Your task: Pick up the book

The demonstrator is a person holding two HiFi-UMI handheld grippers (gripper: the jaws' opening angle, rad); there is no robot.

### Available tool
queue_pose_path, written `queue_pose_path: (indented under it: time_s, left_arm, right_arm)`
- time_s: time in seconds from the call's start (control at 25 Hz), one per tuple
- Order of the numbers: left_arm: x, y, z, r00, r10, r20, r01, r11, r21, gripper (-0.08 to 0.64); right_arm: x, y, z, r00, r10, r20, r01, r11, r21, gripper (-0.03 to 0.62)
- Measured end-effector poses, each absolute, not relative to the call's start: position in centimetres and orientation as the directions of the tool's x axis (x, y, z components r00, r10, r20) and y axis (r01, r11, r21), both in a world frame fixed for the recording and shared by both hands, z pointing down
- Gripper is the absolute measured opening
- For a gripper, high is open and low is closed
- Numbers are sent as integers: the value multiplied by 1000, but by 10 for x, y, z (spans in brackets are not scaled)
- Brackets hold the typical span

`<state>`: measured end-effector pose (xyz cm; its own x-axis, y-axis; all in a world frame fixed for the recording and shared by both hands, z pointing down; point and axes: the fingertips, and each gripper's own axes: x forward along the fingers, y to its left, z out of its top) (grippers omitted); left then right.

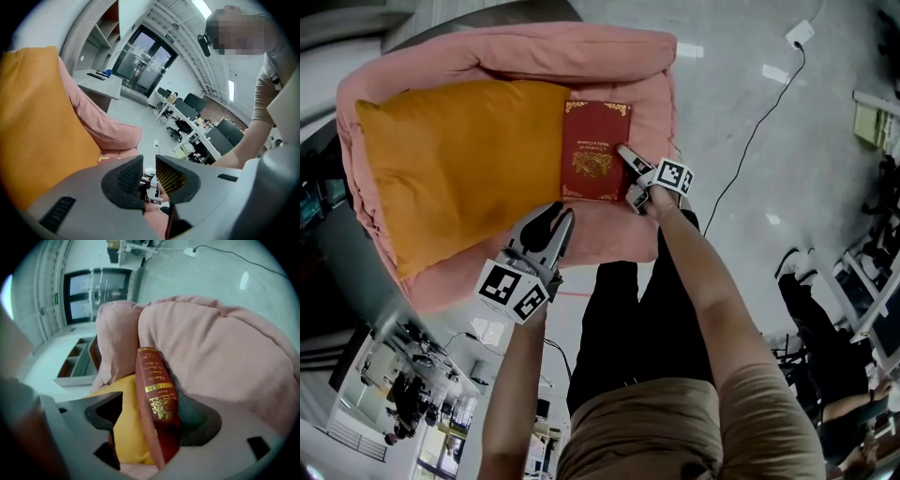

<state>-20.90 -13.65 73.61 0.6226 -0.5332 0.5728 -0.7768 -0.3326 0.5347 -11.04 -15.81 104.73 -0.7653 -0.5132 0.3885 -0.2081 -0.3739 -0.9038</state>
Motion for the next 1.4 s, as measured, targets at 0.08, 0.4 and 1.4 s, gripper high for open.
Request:
queue_pose_path:
  time_s: [0.08, 0.4, 1.4]
  left_arm:
    - [-207, -133, 735, 626, -532, 570, -774, -335, 537, 72]
    - [-200, -125, 730, 625, -530, 573, -776, -344, 529, 72]
    - [-171, -126, 713, 633, -509, 583, -773, -377, 510, 72]
  right_arm:
    - [-104, -157, 1035, -741, -578, 340, -132, -372, -919, 350]
    - [-106, -149, 1014, -772, -536, 342, -219, -281, -934, 350]
    - [-150, -135, 1037, -860, -82, 503, -488, -155, -859, 322]
